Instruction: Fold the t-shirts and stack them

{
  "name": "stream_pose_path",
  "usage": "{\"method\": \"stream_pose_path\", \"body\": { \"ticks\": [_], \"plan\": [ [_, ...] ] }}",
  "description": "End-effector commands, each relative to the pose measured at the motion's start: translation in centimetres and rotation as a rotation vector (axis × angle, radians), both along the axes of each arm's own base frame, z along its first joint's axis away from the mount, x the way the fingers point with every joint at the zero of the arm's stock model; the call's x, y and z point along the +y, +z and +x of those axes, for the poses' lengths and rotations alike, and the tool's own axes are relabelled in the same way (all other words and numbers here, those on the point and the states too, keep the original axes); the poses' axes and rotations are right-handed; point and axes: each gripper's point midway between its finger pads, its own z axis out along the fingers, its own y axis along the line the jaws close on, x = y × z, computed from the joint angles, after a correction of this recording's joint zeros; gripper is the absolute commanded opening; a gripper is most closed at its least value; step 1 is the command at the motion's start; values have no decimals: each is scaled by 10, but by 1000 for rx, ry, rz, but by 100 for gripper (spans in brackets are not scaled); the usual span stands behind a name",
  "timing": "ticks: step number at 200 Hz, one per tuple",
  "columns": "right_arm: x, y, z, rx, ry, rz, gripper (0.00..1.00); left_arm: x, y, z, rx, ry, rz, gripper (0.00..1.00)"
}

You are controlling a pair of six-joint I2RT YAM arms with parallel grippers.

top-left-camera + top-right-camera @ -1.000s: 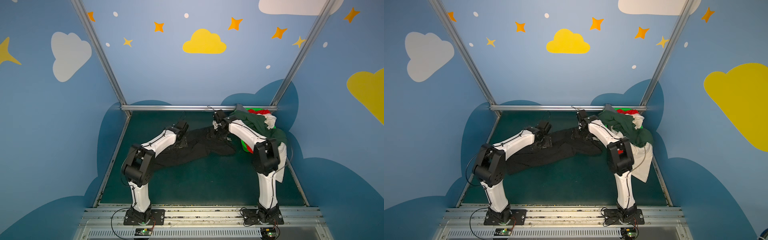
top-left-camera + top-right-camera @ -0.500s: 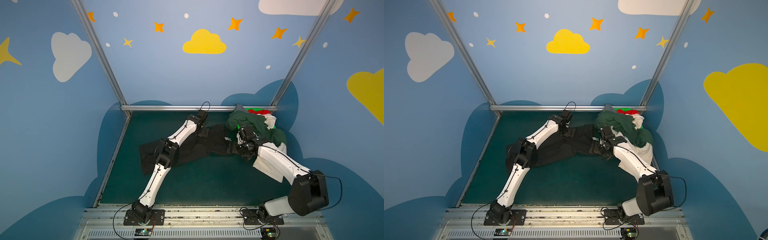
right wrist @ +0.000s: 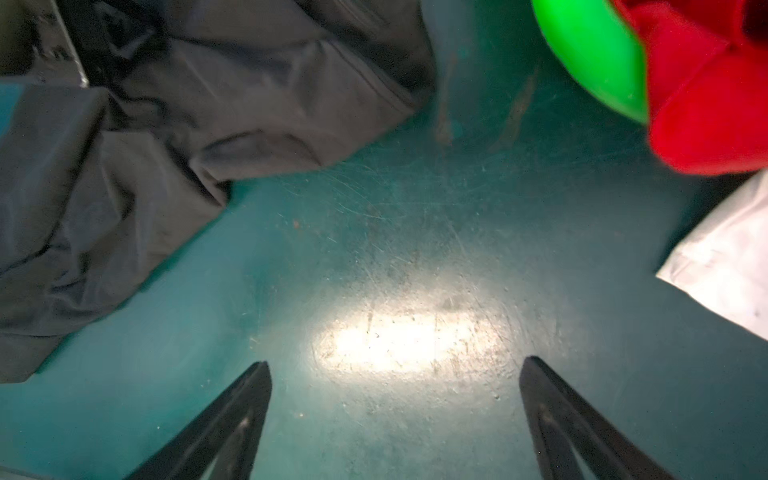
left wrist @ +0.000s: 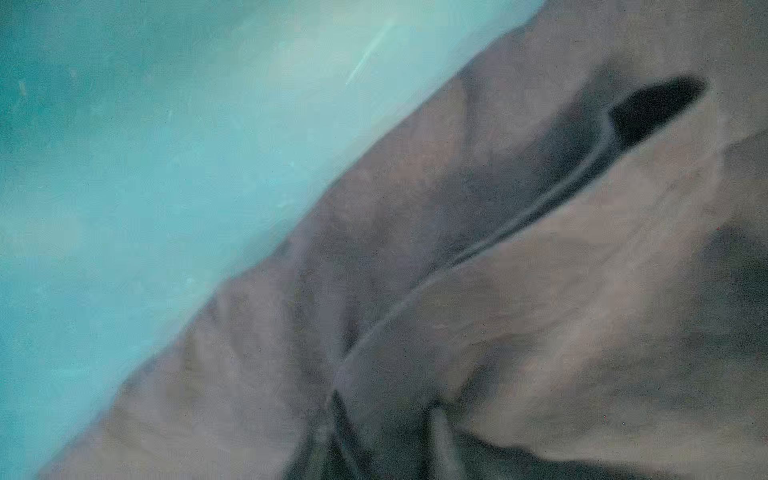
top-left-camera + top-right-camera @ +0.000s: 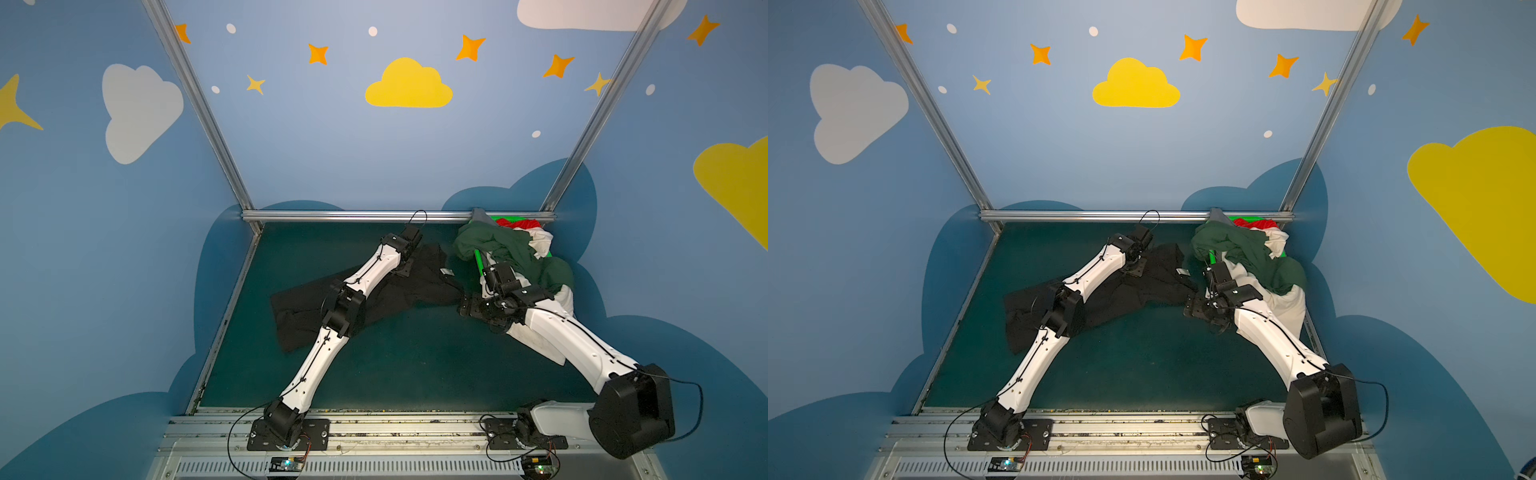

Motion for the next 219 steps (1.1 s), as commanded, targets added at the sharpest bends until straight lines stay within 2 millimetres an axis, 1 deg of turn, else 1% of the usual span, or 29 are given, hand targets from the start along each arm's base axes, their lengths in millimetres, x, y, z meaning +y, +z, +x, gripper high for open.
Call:
{"method": "stream_pose_path", "body": {
  "ticks": [1, 9, 26, 38, 55, 68, 72, 78, 93, 106, 133, 137, 143, 153, 157, 160, 161, 165, 166, 167, 169, 172, 189, 195, 204, 208, 209, 210, 219],
  "plan": [
    [-7, -7, -8, 21, -25, -13, 91, 50, -42, -8, 125, 142, 55, 11],
    [-6, -11, -9, 29, -25, -10, 91, 62, -43, -5, 135, 210, 11, 6],
    [-3, -16, -10, 48, -20, -3, 91, 88, -45, 4, 152, 354, -80, 5],
    [-1, -19, -10, 57, -17, 5, 91, 115, -45, 11, 158, 459, -125, 5],
    [5, -23, -10, 70, -8, 24, 91, 144, -42, 22, 167, 564, -207, 11],
    [11, -25, -9, 77, 1, 33, 91, 158, -39, 28, 184, 648, -305, 16],
    [13, -25, -9, 79, 5, 36, 91, 158, -37, 30, 191, 664, -339, 19],
    [17, -26, -8, 80, 14, 37, 91, 160, -34, 33, 200, 686, -393, 28],
    [26, -26, -6, 81, 33, 38, 91, 157, -18, 38, 206, 669, -477, 38],
    [34, -26, -5, 87, 47, 44, 91, 156, 1, 37, 180, 635, -463, 61],
    [51, -25, -4, 81, 74, 64, 91, 164, 45, 27, 107, 607, -404, 85],
    [53, -25, -4, 79, 77, 67, 91, 165, 55, 25, 89, 600, -403, 88],
    [56, -25, -5, 79, 83, 68, 91, 168, 63, 20, 67, 600, -390, 92],
    [63, -26, -4, 80, 91, 82, 91, 175, 89, 13, 1, 602, -378, 99],
    [65, -27, -4, 84, 93, 91, 91, 177, 95, 8, -21, 605, -372, 100],
    [67, -27, -4, 87, 97, 98, 91, 179, 94, 4, -27, 608, -358, 100],
    [68, -27, -4, 88, 97, 101, 91, 180, 101, 3, -43, 607, -361, 100],
    [70, -28, -4, 92, 99, 107, 91, 183, 108, -4, -66, 611, -351, 100],
    [70, -28, -4, 93, 100, 108, 91, 185, 103, -10, -54, 615, -337, 100],
    [71, -28, -4, 95, 100, 110, 91, 186, 107, -10, -67, 616, -337, 100],
    [72, -28, -4, 96, 100, 114, 91, 188, 106, -16, -65, 618, -326, 100],
    [74, -28, -4, 98, 103, 120, 91, 191, 116, -19, -101, 620, -321, 100],
    [81, -27, -3, 94, 104, 156, 91, 207, 140, -57, -203, 622, -199, 100],
    [82, -26, -2, 88, 100, 167, 91, 214, 144, -73, -228, 624, -138, 100],
    [82, -24, -2, 82, 89, 168, 92, 215, 149, -97, -247, 610, -86, 100],
    [81, -23, -2, 79, 85, 167, 95, 215, 145, -109, -238, 600, -65, 100],
    [80, -23, -2, 78, 84, 166, 95, 214, 148, -109, -245, 597, -70, 100],
    [80, -22, -2, 78, 83, 166, 96, 214, 144, -114, -234, 593, -60, 100],
    [80, -18, -3, 61, 84, 172, 97, 211, 134, -140, -213, 577, -32, 100]
  ]
}}
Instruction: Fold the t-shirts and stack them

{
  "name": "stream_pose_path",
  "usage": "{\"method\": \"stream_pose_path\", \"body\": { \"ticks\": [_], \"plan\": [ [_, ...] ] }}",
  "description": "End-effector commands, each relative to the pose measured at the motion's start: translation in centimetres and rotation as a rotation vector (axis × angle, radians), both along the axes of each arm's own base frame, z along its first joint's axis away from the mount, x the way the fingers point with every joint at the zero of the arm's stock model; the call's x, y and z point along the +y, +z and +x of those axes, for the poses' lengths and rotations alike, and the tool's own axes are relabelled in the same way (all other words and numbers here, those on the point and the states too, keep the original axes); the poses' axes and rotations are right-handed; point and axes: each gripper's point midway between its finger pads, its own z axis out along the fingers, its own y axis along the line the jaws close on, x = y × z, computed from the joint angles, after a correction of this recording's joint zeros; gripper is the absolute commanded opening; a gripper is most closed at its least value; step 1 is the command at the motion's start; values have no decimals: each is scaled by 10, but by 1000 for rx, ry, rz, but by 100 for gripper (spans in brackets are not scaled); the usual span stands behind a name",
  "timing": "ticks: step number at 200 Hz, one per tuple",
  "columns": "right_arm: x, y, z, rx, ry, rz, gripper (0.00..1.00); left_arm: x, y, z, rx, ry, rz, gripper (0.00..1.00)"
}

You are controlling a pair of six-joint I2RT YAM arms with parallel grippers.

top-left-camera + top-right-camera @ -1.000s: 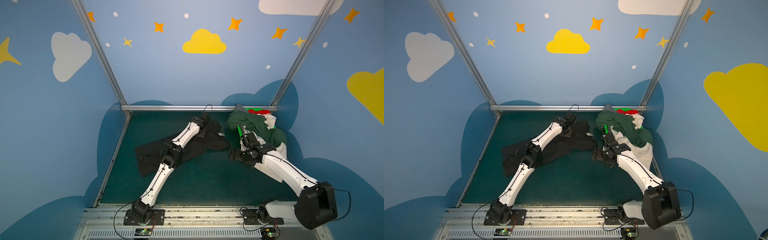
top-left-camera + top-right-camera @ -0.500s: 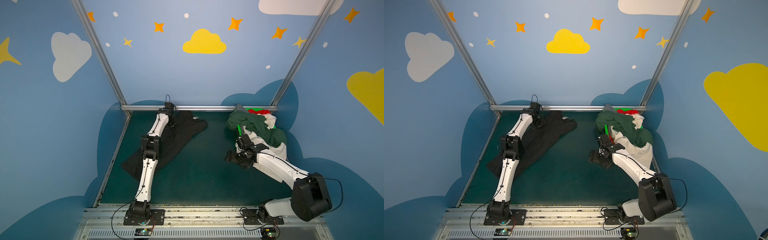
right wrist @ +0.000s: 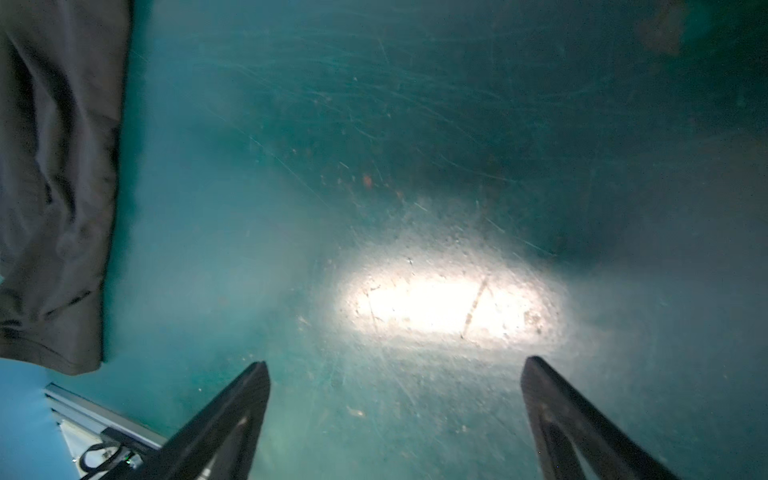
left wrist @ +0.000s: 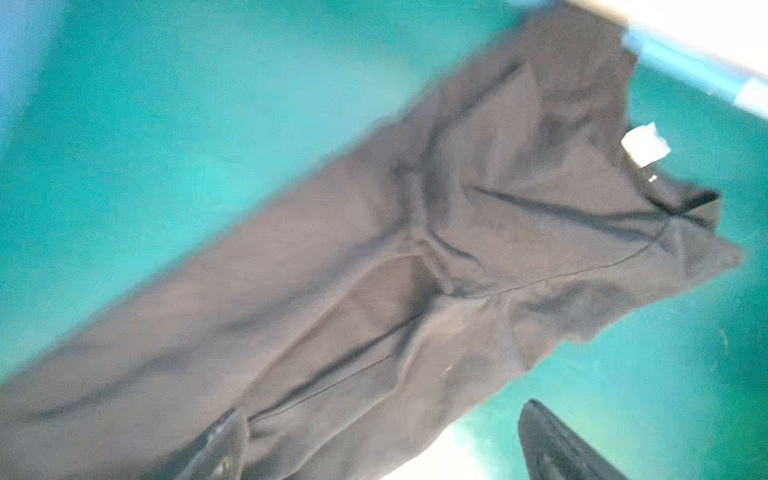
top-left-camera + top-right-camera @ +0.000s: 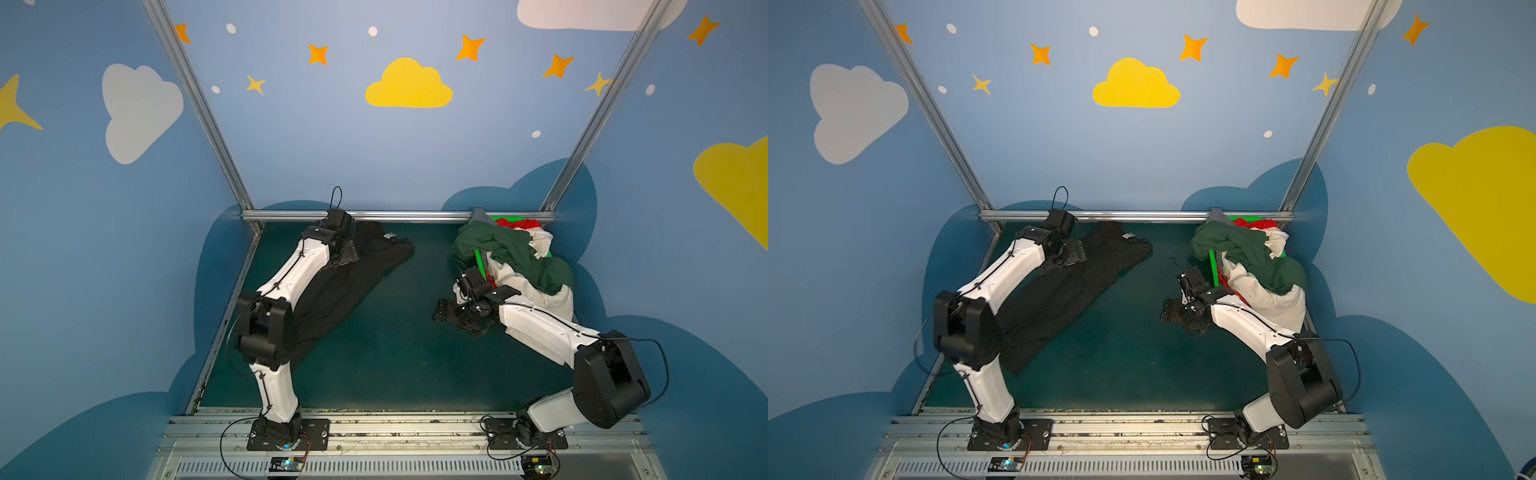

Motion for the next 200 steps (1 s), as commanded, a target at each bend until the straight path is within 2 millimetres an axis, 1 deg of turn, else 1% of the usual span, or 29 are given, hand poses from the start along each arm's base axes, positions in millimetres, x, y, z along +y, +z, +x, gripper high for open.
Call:
{"method": "stream_pose_path", "body": {
  "ticks": [1, 14, 30, 34, 43, 53, 58, 69, 83, 98, 114, 122, 130, 134, 165, 184, 191, 200],
  "plan": [
    [6, 14, 3, -38, -18, 47, 97, 16, -18, -46, 24, 9, 189, 100],
    [4, 16, 2, -56, -32, 64, 97, 18, -36, -82, 74, 20, 216, 99],
    [4, 17, 2, -70, -47, 105, 97, 22, -59, -120, 147, 30, 232, 95],
    [5, 18, 2, -70, -47, 115, 97, 22, -64, -129, 164, 30, 232, 93],
    [7, 17, 3, -65, -44, 129, 97, 23, -75, -146, 204, 36, 226, 84],
    [9, 16, 4, -56, -37, 138, 97, 23, -85, -161, 230, 42, 218, 73],
    [10, 15, 4, -52, -32, 143, 97, 19, -88, -166, 235, 35, 211, 70],
    [13, 12, 4, -39, -19, 151, 97, 21, -100, -179, 262, 43, 215, 69],
    [16, 8, 4, -19, -11, 155, 97, 29, -113, -191, 293, 73, 249, 70],
    [17, 4, 3, -6, -6, 161, 97, 36, -128, -199, 339, 89, 290, 71],
    [15, 0, 2, 6, -8, 164, 97, 40, -141, -202, 385, 100, 328, 71],
    [14, -1, 1, 12, -11, 163, 97, 39, -151, -203, 410, 105, 327, 71],
    [12, -1, 1, 13, -13, 164, 97, 35, -160, -203, 437, 100, 313, 67],
    [11, -1, 1, 12, -14, 164, 97, 34, -163, -202, 448, 100, 311, 66],
    [4, 1, 1, -4, -23, 155, 97, 32, -165, -191, 459, 114, 344, 68],
    [2, 0, -1, -4, -27, 156, 97, 31, -167, -188, 459, 109, 318, 66],
    [1, 0, -1, -4, -28, 154, 97, 31, -168, -187, 458, 113, 306, 63],
    [-1, -2, -1, 2, -31, 151, 97, 31, -169, -187, 462, 114, 282, 62]
  ]
}}
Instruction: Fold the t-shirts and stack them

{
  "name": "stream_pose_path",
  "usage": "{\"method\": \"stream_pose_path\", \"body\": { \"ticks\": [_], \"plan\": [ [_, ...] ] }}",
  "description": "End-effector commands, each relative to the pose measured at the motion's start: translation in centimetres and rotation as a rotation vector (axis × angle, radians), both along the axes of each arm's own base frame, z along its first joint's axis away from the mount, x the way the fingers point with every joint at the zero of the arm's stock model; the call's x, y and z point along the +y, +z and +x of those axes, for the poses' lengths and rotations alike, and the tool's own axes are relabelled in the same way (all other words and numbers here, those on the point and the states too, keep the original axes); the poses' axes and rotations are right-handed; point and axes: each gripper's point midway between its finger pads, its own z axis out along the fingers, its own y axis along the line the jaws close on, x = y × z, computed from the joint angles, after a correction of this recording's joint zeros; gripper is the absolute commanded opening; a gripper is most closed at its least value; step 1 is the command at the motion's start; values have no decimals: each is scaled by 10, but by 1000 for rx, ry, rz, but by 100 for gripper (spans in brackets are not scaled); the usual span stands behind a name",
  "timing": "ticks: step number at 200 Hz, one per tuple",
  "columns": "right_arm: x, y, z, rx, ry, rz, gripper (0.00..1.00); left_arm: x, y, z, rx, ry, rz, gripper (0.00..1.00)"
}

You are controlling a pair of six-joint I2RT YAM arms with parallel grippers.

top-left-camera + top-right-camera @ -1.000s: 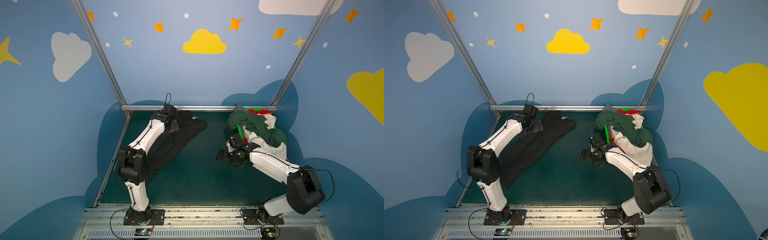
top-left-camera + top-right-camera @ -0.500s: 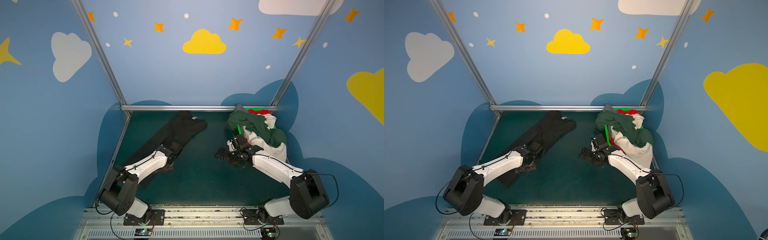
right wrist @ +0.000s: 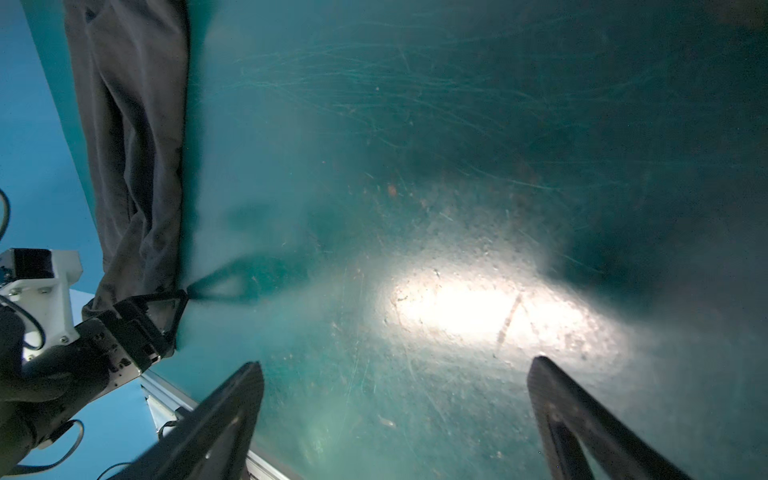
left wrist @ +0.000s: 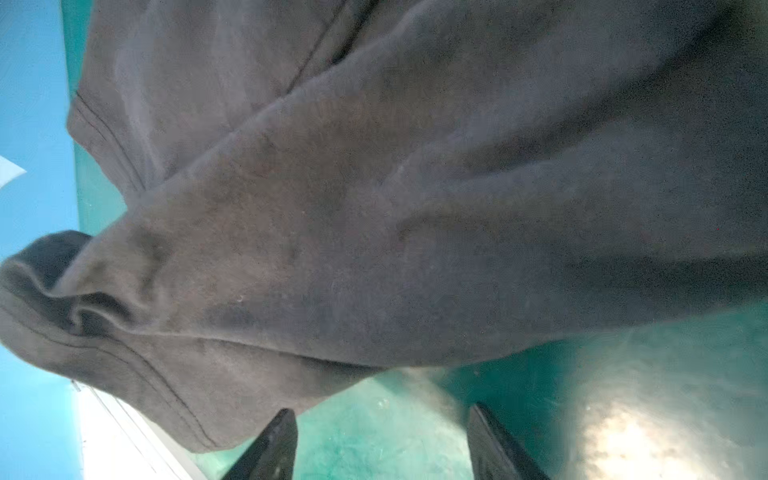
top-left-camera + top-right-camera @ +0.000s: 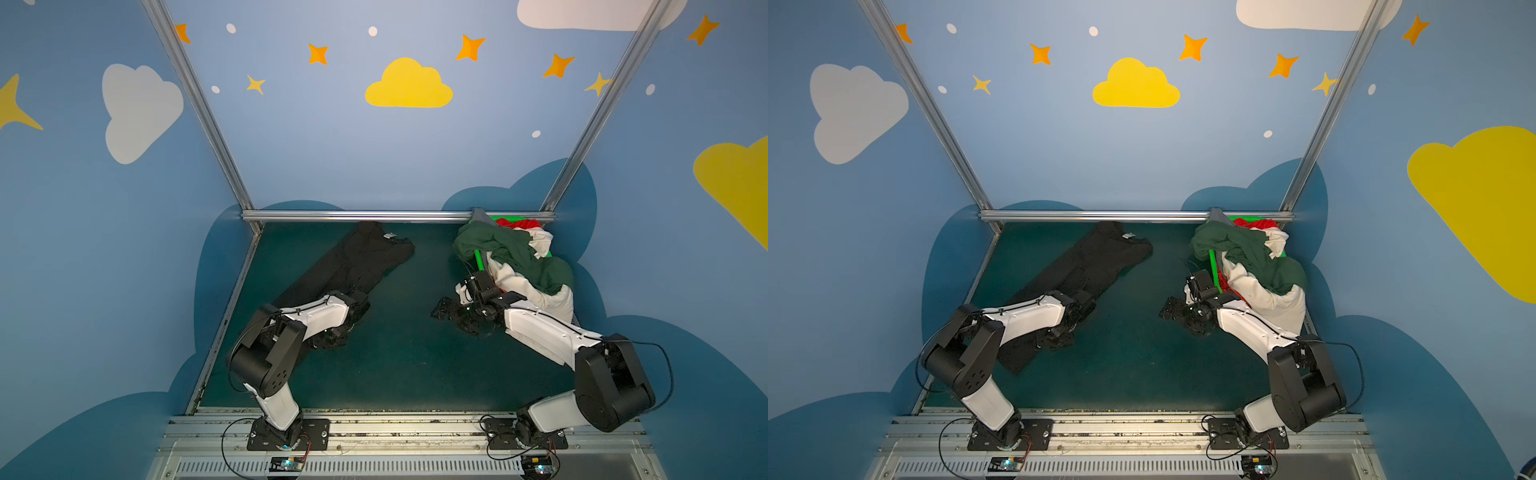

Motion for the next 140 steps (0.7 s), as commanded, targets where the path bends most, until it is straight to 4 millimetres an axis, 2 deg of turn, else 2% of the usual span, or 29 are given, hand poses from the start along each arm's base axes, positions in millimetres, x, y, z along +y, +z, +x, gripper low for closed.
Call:
{"method": "stream_pose_path", "body": {
  "ticks": [1, 28, 65, 84, 95, 121, 140],
  "plan": [
    [-4, 3, -3, -10, 2, 2, 97, 0, -17, 7, -17, 41, -53, 62],
    [-3, 2, -3, -8, 6, 13, 97, -1, -17, 12, -56, 50, -133, 57],
    [1, -2, -3, 16, 25, 28, 97, 10, 17, 25, -162, 23, -90, 57],
    [3, -4, -3, 24, 31, 33, 97, 12, 28, 30, -214, 33, -107, 58],
    [4, -6, -3, 31, 30, 35, 97, 13, 31, 32, -238, 38, -120, 62],
    [6, -5, -3, 35, 34, 43, 97, 16, 22, 36, -220, 74, -169, 63],
    [5, -5, -2, 33, 31, 36, 97, 14, 6, 37, -174, 98, -214, 64]
  ]
}}
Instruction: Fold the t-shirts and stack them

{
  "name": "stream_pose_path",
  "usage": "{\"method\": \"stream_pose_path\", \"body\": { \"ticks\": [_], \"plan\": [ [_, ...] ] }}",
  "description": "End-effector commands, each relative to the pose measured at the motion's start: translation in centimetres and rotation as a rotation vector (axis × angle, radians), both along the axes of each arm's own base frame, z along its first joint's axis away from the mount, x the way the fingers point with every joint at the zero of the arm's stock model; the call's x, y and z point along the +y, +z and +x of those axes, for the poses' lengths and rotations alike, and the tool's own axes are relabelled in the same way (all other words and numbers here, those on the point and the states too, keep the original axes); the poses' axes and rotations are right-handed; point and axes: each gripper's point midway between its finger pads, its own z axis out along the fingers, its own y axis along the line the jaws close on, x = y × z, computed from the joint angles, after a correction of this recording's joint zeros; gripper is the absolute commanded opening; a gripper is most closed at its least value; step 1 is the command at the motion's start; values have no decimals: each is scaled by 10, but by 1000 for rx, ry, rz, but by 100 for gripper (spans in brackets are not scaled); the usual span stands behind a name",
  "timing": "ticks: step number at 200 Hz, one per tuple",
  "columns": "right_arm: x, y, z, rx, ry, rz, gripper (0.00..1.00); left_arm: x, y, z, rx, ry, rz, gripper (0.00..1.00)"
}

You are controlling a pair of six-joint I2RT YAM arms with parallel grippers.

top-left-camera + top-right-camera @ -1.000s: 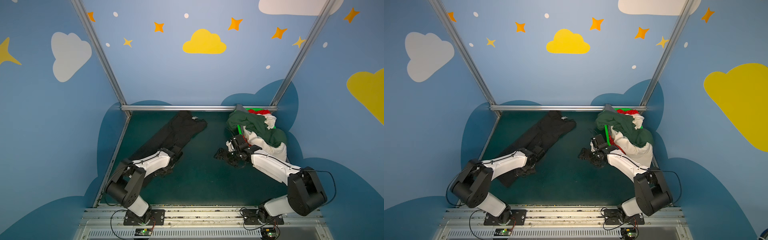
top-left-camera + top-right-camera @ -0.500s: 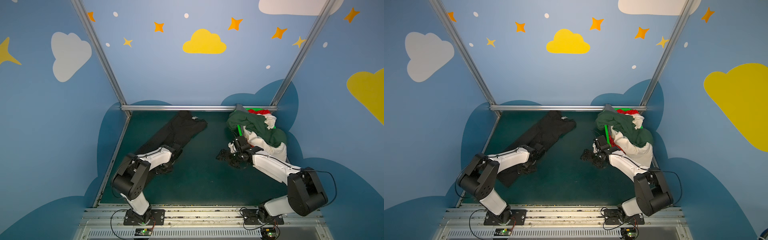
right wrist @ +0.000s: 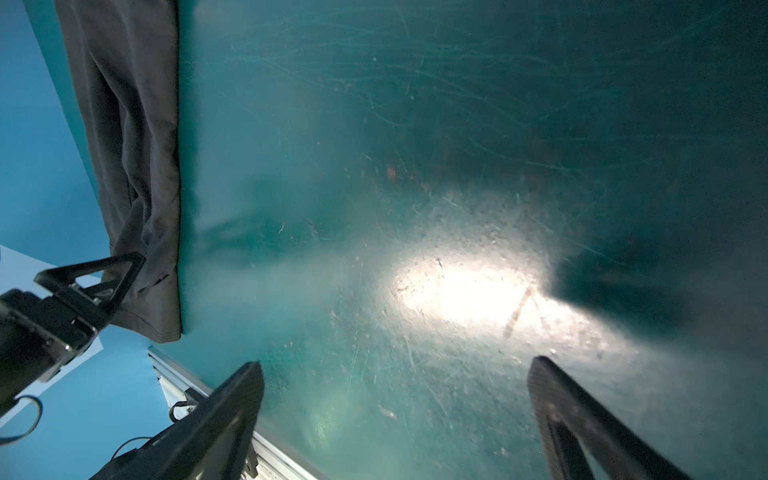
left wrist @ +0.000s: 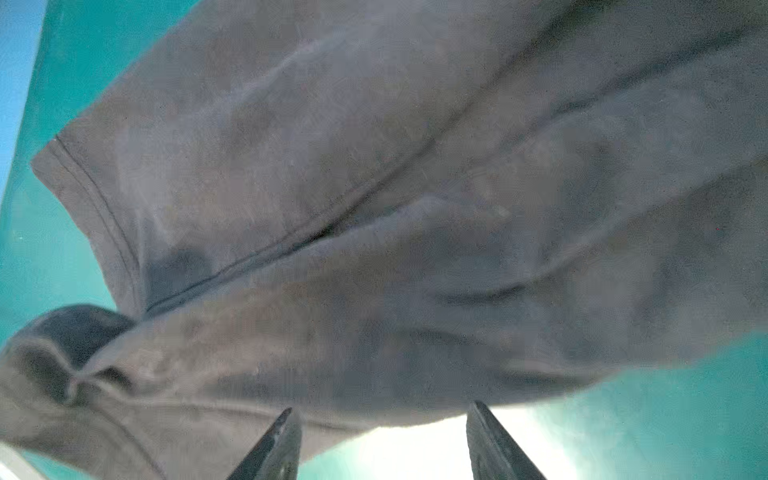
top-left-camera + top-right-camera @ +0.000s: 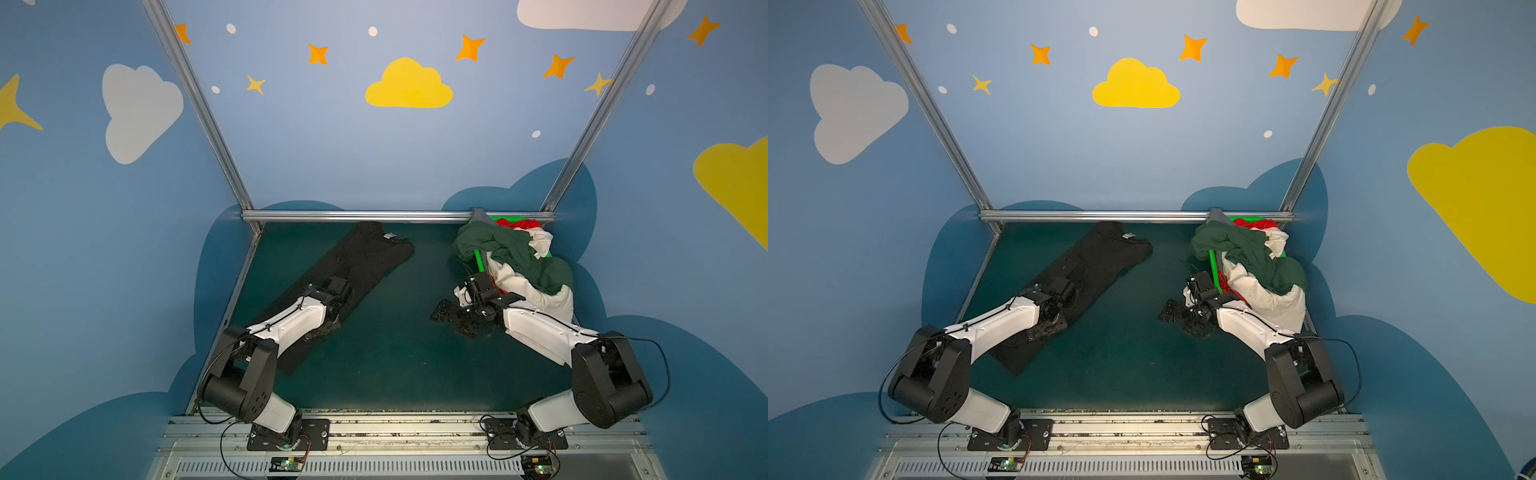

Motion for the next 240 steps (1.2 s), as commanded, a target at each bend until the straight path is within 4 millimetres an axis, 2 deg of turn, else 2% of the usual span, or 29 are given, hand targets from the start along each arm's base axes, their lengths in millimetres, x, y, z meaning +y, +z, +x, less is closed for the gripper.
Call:
{"method": "stream_pose_path", "body": {
  "ticks": [1, 47, 61, 86, 120, 151, 184, 208, 226, 240],
  "plan": [
    [2, 2, 3, -6, 10, 5, 97, -1, -20, -2, 58, 6, -47, 64],
    [-2, 4, 3, -8, 1, -4, 97, -15, -52, -3, 153, -2, -102, 61],
    [-4, 4, 3, -5, -2, -10, 97, -15, -52, -1, 167, -13, -85, 56],
    [-8, 5, 4, -12, -8, -19, 97, -16, -52, 0, 179, -25, -84, 37],
    [-13, 5, 6, -8, -17, -21, 97, -20, -53, 1, 220, -58, -77, 31],
    [-17, 8, 7, -13, -16, -14, 97, -23, -55, 3, 251, -85, -81, 4],
    [-19, 12, 7, -27, -20, -14, 97, -34, -57, 5, 261, -105, -141, 4],
    [-21, 10, 5, -32, -25, -17, 97, -67, -58, 9, 236, -145, -225, 4],
    [-25, 7, 2, -33, -41, -32, 97, -109, -58, 11, 239, -207, -290, 4],
    [-30, 8, -1, -40, -54, -40, 97, -151, -59, 13, 231, -244, -385, 4]
  ]
}}
